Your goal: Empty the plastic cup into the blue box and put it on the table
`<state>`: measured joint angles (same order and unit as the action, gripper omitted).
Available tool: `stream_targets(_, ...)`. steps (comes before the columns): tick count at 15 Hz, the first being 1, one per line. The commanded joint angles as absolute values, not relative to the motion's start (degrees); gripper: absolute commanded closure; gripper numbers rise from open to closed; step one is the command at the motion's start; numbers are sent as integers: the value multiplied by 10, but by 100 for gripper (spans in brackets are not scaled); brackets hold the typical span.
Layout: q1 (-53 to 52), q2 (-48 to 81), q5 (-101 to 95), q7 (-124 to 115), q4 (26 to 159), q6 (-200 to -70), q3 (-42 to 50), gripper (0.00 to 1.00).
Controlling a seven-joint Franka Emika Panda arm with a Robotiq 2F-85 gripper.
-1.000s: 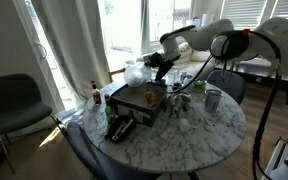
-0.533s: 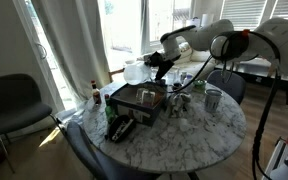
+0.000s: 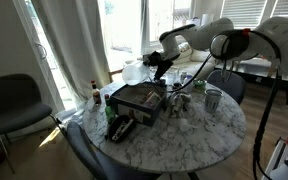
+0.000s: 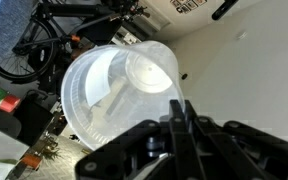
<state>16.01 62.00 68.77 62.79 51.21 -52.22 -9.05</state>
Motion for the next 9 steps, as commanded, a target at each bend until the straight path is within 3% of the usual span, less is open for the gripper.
stream_targets(1,145,566,663,670,571,-559,-73,99)
stream_targets(9,104,426,621,739,725,-675,-31,99)
